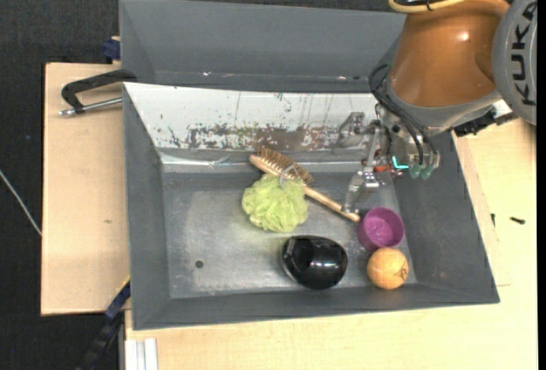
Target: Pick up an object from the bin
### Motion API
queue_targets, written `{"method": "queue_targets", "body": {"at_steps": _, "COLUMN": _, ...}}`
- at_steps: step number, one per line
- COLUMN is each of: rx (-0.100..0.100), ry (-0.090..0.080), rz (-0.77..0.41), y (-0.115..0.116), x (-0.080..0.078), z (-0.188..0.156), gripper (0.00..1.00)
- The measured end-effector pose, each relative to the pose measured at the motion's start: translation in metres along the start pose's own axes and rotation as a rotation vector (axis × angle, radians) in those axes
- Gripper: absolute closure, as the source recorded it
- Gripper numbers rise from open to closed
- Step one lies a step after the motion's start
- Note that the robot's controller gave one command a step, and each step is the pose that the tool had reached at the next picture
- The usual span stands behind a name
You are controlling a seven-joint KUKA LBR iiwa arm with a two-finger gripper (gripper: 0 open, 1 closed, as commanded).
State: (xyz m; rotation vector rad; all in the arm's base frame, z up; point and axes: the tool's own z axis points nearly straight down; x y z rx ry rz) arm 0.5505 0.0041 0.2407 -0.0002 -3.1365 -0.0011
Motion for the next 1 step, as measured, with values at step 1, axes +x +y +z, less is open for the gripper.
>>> {"method": "queue_targets", "body": {"at_steps": 1, "rx": 0.0, "ry": -0.008, "rz": 0.0, "y": 0.0001, "x": -0.0014, "z": -0.0041, "gripper": 1.0}}
